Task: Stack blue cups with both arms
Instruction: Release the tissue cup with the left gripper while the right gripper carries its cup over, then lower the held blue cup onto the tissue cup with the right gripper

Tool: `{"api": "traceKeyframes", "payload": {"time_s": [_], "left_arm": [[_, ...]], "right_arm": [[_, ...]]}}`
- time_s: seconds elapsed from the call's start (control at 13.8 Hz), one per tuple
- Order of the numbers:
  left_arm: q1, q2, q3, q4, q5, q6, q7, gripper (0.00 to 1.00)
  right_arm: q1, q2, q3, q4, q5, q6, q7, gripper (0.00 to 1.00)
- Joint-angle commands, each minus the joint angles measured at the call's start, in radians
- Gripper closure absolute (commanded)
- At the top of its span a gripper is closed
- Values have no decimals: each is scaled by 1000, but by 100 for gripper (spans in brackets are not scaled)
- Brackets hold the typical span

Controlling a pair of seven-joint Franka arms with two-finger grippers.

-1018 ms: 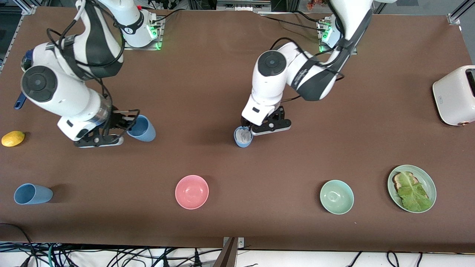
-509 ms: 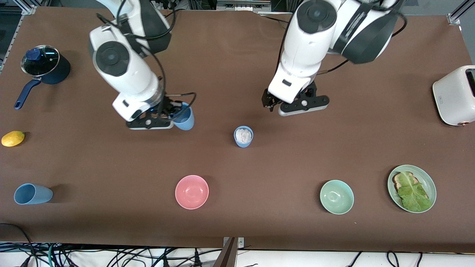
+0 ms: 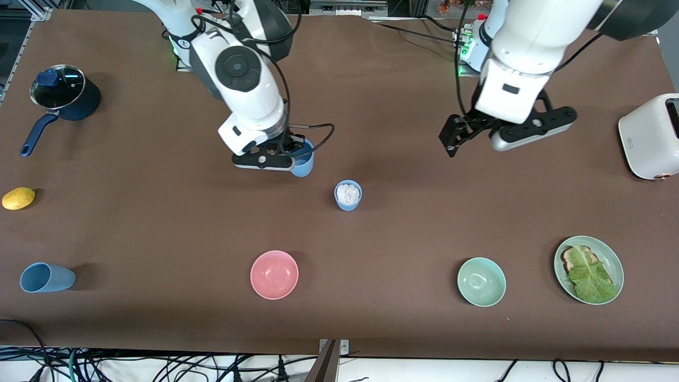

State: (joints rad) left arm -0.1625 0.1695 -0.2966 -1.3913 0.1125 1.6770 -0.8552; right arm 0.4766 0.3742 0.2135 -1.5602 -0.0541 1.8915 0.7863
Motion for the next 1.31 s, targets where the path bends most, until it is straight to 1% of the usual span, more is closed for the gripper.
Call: {"api": "traceKeyframes", "payload": {"time_s": [0.0, 0.07, 0.22, 0.36, 0.51, 0.58, 0.65, 0.8, 1.02, 1.24], "left_arm": [[52, -41, 19, -28, -28, -20, 114, 0], [69, -45, 40, -28, -28, -31, 240, 0], [101, -58, 114, -28, -49, -43, 527, 0], [109, -62, 228, -29, -134, -45, 712, 0], [109, -65, 310, -41, -174, -45, 844, 0], [109, -65, 333, -41, -174, -45, 901, 0], [110, -65, 352, -41, -174, -45, 942, 0], [110, -67, 370, -45, -174, -46, 970, 0], [112, -93, 375, -81, -171, -45, 973, 0], [97, -119, 373, -87, -151, -45, 964, 0]], "right_arm": [[69, 93, -5, 118, -41, -11, 117, 100], [91, 118, -5, 149, -41, -9, 157, 100], [126, 159, -9, 198, -50, -3, 214, 100], [146, 183, -11, 225, -61, 4, 246, 100], [183, 210, -51, 259, -61, 12, 260, 100], [209, 225, -81, 282, -59, 12, 260, 100], [230, 241, -100, 298, -59, 14, 260, 100], [235, 255, -105, 299, -59, 32, 261, 100], [235, 275, -105, 301, -62, 49, 268, 100], [235, 287, -106, 301, -64, 61, 269, 100]]}}
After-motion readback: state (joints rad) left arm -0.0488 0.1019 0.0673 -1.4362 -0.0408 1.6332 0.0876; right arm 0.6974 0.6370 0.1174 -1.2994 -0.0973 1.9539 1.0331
